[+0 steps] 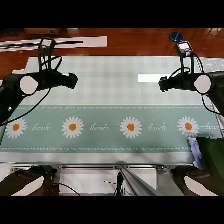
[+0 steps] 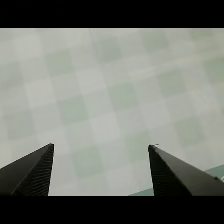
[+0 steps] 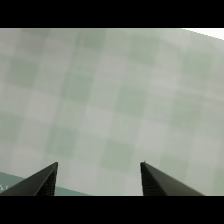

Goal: Fold the shirts.

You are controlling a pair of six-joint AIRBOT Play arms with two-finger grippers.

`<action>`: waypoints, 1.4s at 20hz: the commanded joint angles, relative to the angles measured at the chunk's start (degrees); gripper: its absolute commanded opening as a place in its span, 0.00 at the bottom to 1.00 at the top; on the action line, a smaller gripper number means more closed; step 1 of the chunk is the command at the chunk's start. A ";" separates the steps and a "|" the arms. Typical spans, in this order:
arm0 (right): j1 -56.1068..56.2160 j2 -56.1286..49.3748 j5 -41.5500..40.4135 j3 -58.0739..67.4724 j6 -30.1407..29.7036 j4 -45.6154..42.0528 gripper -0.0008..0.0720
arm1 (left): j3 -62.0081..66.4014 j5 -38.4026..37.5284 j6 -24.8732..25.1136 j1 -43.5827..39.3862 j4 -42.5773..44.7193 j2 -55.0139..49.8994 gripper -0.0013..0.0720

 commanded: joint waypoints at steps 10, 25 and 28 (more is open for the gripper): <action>0.09 0.17 -1.92 -0.33 5.07 0.02 0.82 | 0.00 0.11 -4.74 1.09 0.22 -1.99 1.00; 0.07 0.17 -2.64 -0.33 5.07 0.00 0.82 | -0.02 0.09 -4.74 1.09 0.22 -2.54 1.00; 0.07 0.17 -2.64 -0.33 5.07 0.00 0.82 | -0.02 0.09 -4.74 1.09 0.22 -2.54 1.00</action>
